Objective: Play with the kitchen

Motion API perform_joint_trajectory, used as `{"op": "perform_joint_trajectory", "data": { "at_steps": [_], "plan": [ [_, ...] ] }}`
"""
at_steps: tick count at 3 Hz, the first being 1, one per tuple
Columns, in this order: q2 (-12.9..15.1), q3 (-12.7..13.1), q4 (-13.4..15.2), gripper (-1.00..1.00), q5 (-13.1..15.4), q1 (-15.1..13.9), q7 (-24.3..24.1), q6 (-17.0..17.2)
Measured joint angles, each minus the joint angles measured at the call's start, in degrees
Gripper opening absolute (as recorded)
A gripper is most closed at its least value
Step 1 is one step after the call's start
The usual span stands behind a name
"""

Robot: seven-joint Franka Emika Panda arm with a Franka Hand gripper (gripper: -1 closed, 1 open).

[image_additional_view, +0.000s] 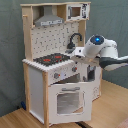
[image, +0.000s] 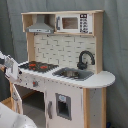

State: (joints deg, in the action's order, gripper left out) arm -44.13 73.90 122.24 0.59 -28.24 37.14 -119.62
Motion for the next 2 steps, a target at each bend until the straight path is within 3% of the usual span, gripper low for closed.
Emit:
{"op": "perform_joint_trajectory", "data": {
  "at_steps": [2],
  "plan": [
    [11.9, 1.3, 0.2, 1.0, 0.0, -0.7, 4.6, -2.0]
  ]
}}
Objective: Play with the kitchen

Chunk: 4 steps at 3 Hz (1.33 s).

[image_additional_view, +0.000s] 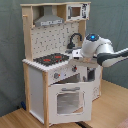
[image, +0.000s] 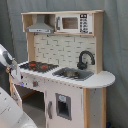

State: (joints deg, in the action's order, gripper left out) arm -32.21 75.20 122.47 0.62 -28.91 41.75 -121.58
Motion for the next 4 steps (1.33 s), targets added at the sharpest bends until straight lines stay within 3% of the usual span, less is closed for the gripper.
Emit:
{"op": "perform_joint_trajectory", "data": {
  "at_steps": [2, 3, 4],
  "plan": [
    [10.0, -0.2, 2.2, 1.0, 0.0, -0.2, 7.4, -0.4],
    [13.2, -0.3, 6.0, 1.0, 0.0, -0.3, 10.7, -1.5],
    [14.8, -0.3, 6.2, 1.0, 0.0, -0.4, 12.1, -1.5]
  ]
}}
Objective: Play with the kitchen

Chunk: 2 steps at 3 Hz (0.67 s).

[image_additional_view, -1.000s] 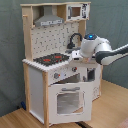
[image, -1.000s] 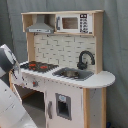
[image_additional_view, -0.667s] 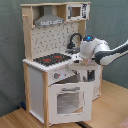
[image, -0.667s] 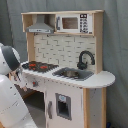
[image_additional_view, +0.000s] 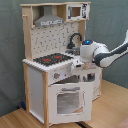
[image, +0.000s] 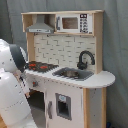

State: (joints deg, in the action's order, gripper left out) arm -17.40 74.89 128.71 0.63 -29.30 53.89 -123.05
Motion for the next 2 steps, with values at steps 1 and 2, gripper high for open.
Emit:
{"op": "perform_joint_trajectory", "data": {
  "at_steps": [1, 2],
  "plan": [
    [0.2, 0.0, 0.0, -1.0, 0.0, 0.0, 0.2, 0.0],
    [1.0, 0.0, 0.0, -1.0, 0.1, -1.9, 3.7, -0.2]
  ]
}}
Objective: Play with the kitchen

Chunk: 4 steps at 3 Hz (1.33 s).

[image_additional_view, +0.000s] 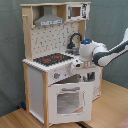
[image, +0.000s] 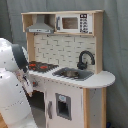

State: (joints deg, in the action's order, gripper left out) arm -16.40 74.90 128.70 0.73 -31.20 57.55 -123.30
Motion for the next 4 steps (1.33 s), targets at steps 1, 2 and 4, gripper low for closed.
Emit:
{"op": "perform_joint_trajectory", "data": {
  "at_steps": [1, 2, 4],
  "plan": [
    [2.6, 2.5, 0.0, -1.0, 0.3, -3.3, 3.5, -1.0],
    [4.8, 6.6, 0.0, -1.0, 0.9, -6.7, 4.5, -1.7],
    [5.1, 14.6, 2.7, -1.0, 0.9, -14.9, 4.5, -3.2]
  ]
}}
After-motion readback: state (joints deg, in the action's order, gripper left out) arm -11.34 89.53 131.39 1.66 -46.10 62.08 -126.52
